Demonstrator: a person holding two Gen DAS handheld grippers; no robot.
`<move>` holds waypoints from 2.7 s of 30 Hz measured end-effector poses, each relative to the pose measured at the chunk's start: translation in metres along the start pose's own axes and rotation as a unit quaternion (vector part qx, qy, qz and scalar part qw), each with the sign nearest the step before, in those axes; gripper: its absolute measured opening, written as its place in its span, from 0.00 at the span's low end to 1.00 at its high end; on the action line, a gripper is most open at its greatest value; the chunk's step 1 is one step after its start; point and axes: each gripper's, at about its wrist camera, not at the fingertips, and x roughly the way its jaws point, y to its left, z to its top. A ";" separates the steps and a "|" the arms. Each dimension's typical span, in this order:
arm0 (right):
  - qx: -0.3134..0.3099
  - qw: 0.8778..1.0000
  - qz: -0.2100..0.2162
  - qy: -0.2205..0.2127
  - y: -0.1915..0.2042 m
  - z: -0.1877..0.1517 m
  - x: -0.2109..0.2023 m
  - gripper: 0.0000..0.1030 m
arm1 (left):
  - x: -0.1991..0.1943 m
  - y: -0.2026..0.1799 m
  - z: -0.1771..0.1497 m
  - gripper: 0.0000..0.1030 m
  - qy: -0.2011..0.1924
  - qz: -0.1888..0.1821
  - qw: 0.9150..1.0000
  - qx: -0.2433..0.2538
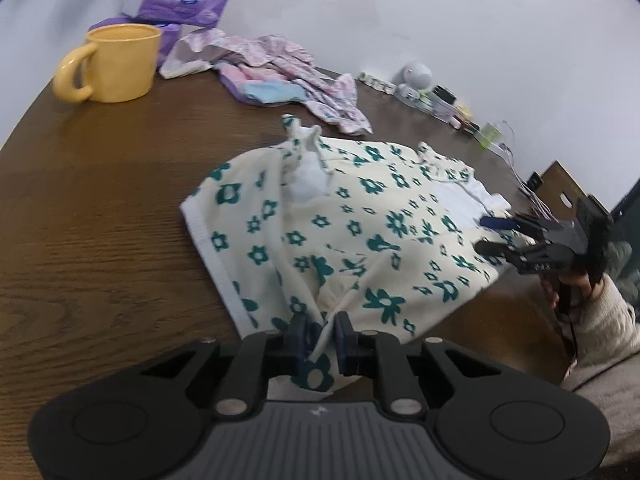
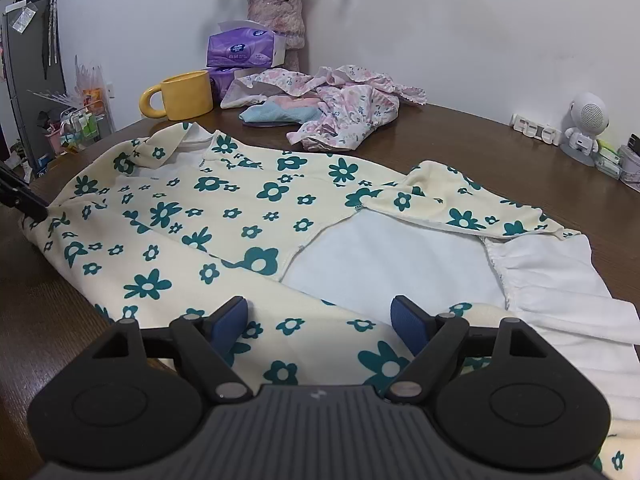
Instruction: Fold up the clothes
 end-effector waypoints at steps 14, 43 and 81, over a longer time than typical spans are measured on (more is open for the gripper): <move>-0.011 0.999 -0.007 -0.046 0.011 0.006 -0.023 0.78 | -0.031 -0.024 -0.009 0.36 -0.084 0.056 0.995 0.017; -0.022 0.998 0.041 -0.038 0.055 -0.011 -0.009 0.35 | 0.056 -0.105 -0.030 0.34 -0.119 0.110 0.985 0.056; -0.001 0.999 -0.016 -0.040 -0.064 -0.051 -0.059 0.29 | 0.057 -0.107 -0.022 0.30 -0.123 0.158 0.979 -0.034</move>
